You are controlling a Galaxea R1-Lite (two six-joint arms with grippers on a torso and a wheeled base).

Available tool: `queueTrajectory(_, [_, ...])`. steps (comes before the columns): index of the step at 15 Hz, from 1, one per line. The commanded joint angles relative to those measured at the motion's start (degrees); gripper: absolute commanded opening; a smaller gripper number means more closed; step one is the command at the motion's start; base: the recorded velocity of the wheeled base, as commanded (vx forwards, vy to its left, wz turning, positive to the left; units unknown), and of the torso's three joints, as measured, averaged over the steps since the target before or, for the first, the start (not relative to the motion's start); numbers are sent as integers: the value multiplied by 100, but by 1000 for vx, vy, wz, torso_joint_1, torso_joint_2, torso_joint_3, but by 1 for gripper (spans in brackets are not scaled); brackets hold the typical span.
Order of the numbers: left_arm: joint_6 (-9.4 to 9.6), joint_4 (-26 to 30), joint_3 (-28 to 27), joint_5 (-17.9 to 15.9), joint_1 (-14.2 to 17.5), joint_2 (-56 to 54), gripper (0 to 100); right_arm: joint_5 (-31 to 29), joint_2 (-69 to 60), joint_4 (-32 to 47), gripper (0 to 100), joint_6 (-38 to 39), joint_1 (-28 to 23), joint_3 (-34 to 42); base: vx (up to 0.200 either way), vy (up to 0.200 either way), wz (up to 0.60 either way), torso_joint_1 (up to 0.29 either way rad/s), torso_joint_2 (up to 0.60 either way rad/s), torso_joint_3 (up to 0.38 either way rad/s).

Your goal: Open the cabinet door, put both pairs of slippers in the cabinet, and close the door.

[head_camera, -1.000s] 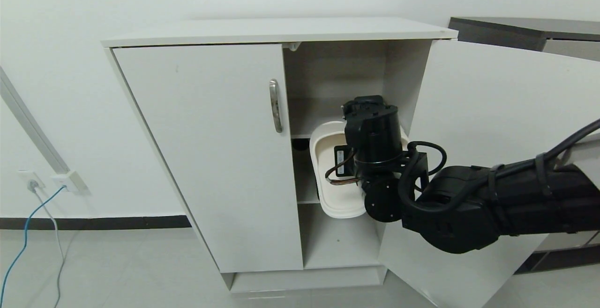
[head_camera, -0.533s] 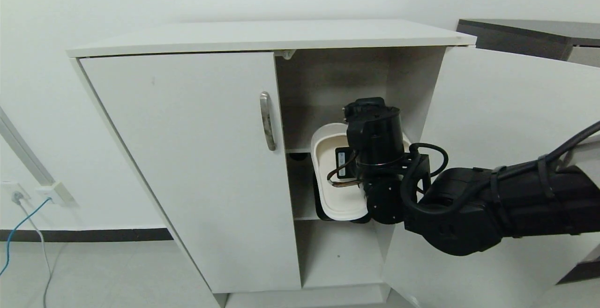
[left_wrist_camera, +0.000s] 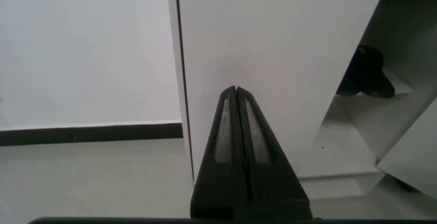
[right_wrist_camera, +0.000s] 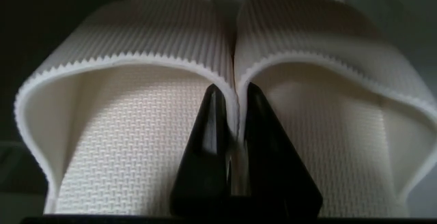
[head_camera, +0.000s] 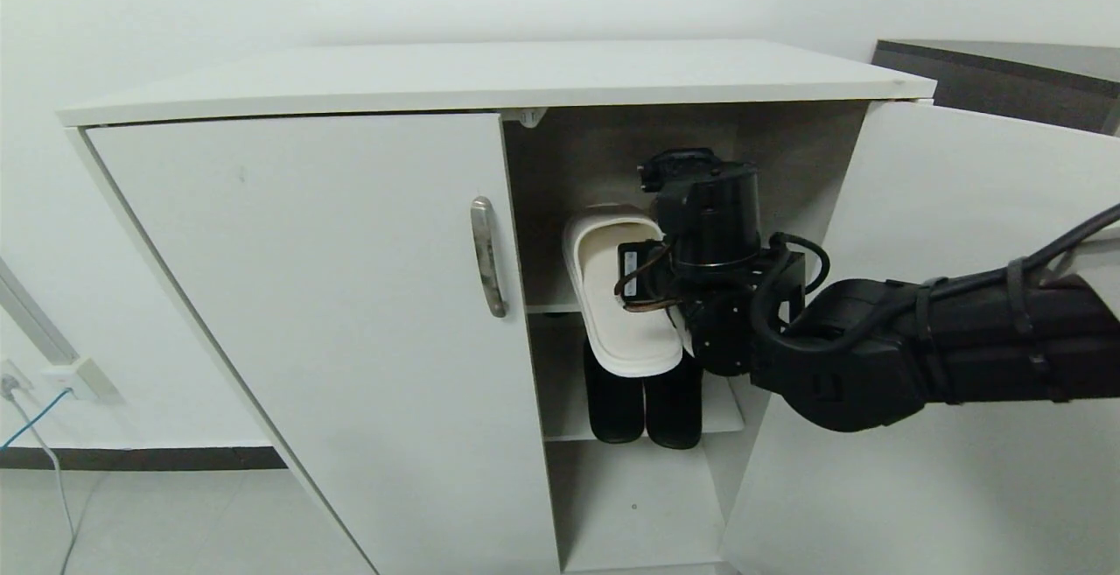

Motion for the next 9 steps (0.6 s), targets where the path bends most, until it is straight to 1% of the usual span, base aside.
queueTrajectory(1, [-3, -1, 1, 2, 0, 4, 0, -2, 269, 287, 0, 36, -157, -448, 0, 0, 0, 0, 0, 0])
queueTrajectory(2, [-3, -1, 1, 2, 0, 4, 0, -2, 418, 621, 0, 89, -253, -790, 0, 0, 0, 0, 0, 0])
queueTrajectory(3, [-3, -1, 1, 2, 0, 4, 0, -2, 480, 718, 0, 107, -271, -931, 0, 0, 0, 0, 0, 0])
queueTrajectory(4, [-3, -1, 1, 2, 0, 4, 0, -2, 682, 1008, 0, 115, -376, -1423, 0, 0, 0, 0, 0, 0])
queueTrajectory(5, [-12, -1, 1, 2, 0, 4, 0, -2, 796, 1131, 0, 124, -411, -1669, 0, 0, 0, 0, 0, 0])
queueTrajectory(6, [-12, -1, 1, 10, 0, 4, 0, -2, 981, 1386, 0, 124, -455, -2100, 0, 0, 0, 0, 0, 0])
queueTrajectory(9, [-12, -1, 1, 10, 0, 4, 0, -2, 1288, 1500, 0, 133, -561, -2566, 0, 0, 0, 0, 0, 0])
